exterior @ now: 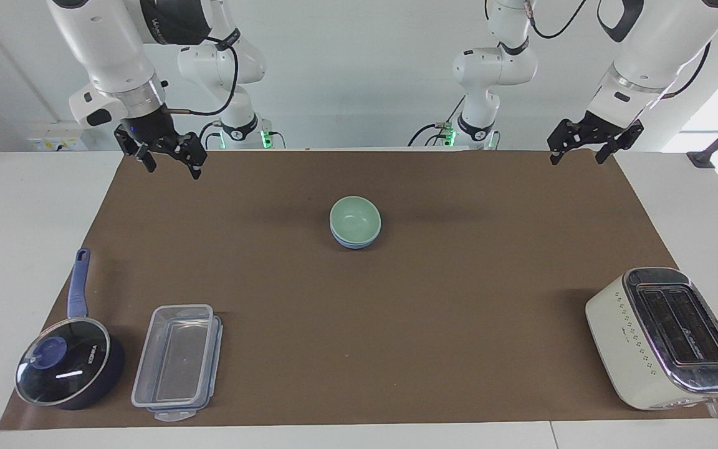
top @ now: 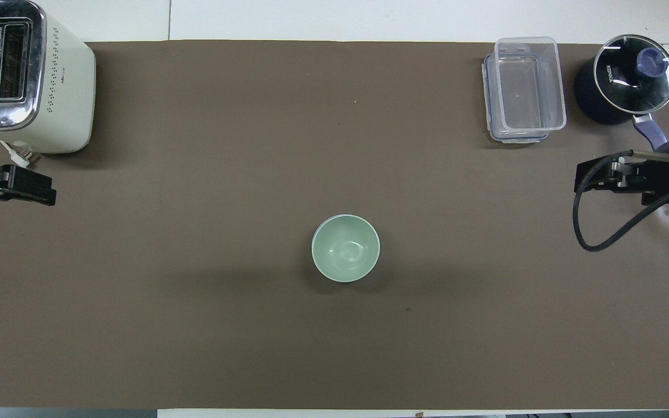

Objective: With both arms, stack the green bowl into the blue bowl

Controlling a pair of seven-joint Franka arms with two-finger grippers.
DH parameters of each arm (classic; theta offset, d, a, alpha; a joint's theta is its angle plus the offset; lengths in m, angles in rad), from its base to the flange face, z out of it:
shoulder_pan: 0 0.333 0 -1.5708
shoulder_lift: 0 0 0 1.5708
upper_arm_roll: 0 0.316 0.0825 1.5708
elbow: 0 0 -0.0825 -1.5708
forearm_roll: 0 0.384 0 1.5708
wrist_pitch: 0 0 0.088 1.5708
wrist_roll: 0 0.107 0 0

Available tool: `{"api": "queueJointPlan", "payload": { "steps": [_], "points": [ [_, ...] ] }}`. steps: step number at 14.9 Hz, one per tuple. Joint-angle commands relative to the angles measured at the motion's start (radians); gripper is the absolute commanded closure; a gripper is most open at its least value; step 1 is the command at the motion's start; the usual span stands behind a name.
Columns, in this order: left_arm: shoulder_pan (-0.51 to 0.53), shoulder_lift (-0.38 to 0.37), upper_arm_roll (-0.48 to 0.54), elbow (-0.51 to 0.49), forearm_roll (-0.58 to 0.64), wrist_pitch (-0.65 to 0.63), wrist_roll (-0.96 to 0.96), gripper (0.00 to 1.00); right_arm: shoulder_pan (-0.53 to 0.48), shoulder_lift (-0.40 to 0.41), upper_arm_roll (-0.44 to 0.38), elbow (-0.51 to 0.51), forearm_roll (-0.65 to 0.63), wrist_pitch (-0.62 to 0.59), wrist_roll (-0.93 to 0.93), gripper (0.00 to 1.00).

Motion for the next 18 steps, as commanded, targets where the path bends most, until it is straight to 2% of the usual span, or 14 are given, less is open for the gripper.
{"api": "queueJointPlan", "payload": {
  "steps": [1,6,10,18],
  "points": [
    [-0.011,-0.010,0.012,-0.007,0.008,-0.014,-0.006,0.00,-0.019,0.042,0.012,0.078,-0.034,-0.086,-0.023,0.00],
    [-0.009,-0.010,0.012,-0.007,0.008,-0.014,-0.006,0.00,-0.014,0.042,0.014,0.074,-0.025,-0.072,-0.032,0.00],
    [-0.011,-0.010,0.012,-0.007,0.008,-0.014,-0.006,0.00,-0.035,0.041,0.012,0.071,-0.024,-0.072,-0.150,0.00],
    [-0.011,-0.010,0.012,-0.007,0.008,-0.014,-0.006,0.00,-0.032,0.039,0.014,0.060,-0.004,-0.029,-0.115,0.00]
  ]
}}
